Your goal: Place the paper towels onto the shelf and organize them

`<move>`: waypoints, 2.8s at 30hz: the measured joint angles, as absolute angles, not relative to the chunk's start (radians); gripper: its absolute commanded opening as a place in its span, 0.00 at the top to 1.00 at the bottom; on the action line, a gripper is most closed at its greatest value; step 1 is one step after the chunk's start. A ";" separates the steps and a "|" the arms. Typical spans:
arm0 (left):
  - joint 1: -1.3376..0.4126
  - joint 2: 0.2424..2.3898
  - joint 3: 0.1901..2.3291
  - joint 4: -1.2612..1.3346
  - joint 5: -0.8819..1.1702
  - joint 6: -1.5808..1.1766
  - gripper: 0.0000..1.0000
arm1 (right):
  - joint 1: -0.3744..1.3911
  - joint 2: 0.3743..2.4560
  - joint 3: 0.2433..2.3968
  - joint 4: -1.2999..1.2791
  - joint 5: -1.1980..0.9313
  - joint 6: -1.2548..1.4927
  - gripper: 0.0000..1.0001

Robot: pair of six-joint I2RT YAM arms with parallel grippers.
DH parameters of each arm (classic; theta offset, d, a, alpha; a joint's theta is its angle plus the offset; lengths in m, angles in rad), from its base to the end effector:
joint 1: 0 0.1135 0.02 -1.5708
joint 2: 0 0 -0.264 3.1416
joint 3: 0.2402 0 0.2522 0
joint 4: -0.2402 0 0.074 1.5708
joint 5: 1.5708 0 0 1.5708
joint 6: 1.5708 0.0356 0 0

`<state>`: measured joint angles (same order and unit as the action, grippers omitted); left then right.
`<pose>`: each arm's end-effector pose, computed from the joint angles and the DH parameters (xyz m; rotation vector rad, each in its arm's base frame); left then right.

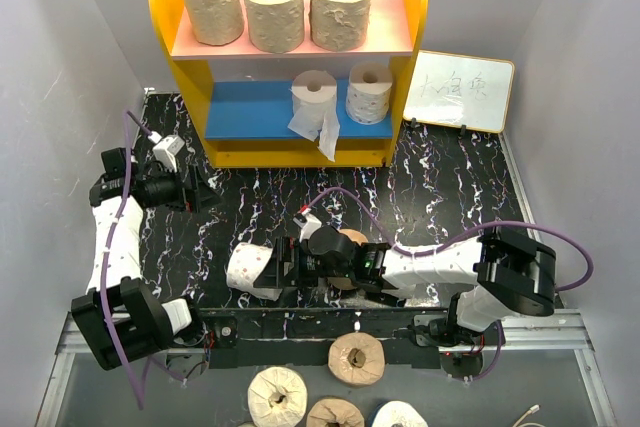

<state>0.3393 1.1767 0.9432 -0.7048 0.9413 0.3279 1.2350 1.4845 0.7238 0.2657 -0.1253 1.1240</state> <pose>0.2236 0.0484 0.2824 0.3441 2.1419 -0.7994 0.0987 0.2963 0.1992 -0.2292 2.4600 1.4206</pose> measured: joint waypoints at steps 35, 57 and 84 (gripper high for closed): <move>0.344 0.878 0.888 -0.692 0.510 0.224 0.01 | 1.235 1.587 0.724 0.391 0.008 1.008 0.21; 0.344 0.828 0.844 -0.646 0.506 0.208 0.01 | 1.246 1.623 0.879 0.240 -0.005 0.869 1.00; 0.344 0.801 0.817 -0.607 0.479 0.181 0.01 | 1.291 1.484 1.338 -0.515 0.559 -0.606 1.00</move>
<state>0.3443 0.8005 0.8173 -0.6071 0.4786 0.1814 1.2915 1.4841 1.3384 -0.5152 0.5587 -0.6056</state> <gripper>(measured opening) 0.986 0.219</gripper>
